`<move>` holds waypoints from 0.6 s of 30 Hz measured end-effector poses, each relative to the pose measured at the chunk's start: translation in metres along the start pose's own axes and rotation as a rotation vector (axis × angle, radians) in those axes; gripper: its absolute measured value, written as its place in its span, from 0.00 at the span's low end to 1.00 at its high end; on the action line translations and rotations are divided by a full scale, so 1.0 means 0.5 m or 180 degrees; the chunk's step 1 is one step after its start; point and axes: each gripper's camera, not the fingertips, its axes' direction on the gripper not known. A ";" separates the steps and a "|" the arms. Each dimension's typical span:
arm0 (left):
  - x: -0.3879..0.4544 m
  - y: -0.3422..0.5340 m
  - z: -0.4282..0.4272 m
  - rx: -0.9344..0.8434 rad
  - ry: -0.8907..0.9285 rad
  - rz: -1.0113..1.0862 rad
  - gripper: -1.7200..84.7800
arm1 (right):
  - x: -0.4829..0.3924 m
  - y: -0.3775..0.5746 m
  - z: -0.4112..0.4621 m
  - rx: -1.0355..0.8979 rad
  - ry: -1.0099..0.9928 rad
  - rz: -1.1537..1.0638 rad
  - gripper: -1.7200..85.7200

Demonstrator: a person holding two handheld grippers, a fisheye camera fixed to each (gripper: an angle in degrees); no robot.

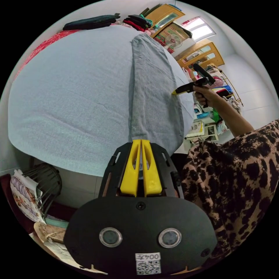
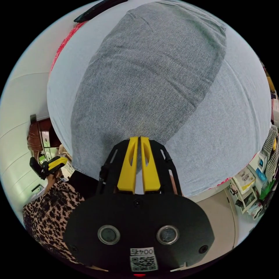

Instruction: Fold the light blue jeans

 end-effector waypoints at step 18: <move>-0.004 -0.462 -0.092 0.0202 -0.0517 0.1134 0.03 | -0.026 -0.005 0.049 -0.0081 0.0157 0.0255 0.01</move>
